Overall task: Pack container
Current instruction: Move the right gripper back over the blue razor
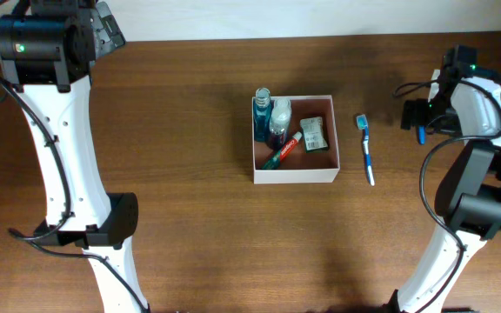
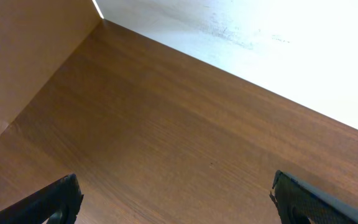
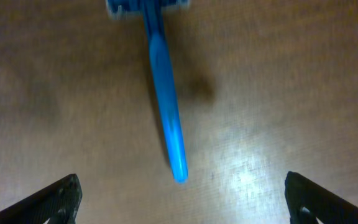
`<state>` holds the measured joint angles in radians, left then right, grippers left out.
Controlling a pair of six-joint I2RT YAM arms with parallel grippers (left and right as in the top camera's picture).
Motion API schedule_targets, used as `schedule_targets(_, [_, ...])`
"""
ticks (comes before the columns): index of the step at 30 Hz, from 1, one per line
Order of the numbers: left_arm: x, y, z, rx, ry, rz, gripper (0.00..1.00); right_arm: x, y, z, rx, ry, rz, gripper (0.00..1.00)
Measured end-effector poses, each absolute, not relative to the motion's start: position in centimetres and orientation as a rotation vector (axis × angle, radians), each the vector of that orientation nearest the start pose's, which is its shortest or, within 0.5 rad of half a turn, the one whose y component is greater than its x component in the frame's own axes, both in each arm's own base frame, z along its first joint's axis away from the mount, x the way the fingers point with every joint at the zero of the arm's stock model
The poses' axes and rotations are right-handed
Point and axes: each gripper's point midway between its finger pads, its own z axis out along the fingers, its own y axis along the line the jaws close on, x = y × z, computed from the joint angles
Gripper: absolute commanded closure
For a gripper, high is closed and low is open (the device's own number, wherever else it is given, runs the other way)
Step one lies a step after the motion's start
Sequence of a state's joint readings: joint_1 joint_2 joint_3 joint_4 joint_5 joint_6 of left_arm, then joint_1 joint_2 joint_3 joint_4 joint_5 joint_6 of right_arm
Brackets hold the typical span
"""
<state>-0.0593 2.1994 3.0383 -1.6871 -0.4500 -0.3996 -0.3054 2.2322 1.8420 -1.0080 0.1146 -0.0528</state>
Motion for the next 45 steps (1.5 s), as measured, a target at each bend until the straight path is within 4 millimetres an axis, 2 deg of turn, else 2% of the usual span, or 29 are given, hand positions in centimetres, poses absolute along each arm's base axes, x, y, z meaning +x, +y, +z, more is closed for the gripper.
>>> schedule_targets(9, [44.9, 4.8, 37.8, -0.592, 2.257, 0.318, 0.01, 48.4, -17.0, 2.6, 0.363, 2.837, -0.212, 0.01])
schedule_targets(20, [44.9, 4.8, 37.8, -0.592, 2.257, 0.318, 0.01, 50.9, -16.6, 3.0, 0.335, 2.738, -0.146, 0.01])
schedule_targets(25, [44.9, 4.8, 37.8, -0.592, 2.257, 0.318, 0.01, 51.1, -16.2, 3.0, 0.322, 2.736, -0.107, 0.01])
schedule_targets(29, [44.9, 4.8, 37.8, -0.592, 2.257, 0.318, 0.01, 50.8, -16.1, 2.0, 0.326, 2.757, -0.094, 0.0])
schedule_targets(32, [44.9, 4.8, 37.8, -0.592, 2.257, 0.318, 0.01, 50.5, -16.4, 1.0, 0.338, 2.778, -0.087, 0.08])
schedule_targets(34, [44.9, 4.8, 37.8, -0.592, 2.258, 0.318, 0.01, 50.2, -16.7, 0.6, 0.349, 2.786, -0.086, 0.08])
schedule_targets(37, [44.9, 4.8, 37.8, -0.592, 2.257, 0.318, 0.01, 50.0, -17.5, 0.5, 0.368, 2.785, -0.089, 0.09])
schedule_targets(41, [44.9, 4.8, 37.8, -0.592, 2.257, 0.318, 0.01, 49.6, -18.2, 0.5, 0.392, 2.787, -0.092, 0.19])
schedule_targets(45, [44.9, 4.8, 37.8, -0.592, 2.258, 0.318, 0.01, 49.5, -18.3, 0.4, 0.393, 2.79, -0.089, 0.21])
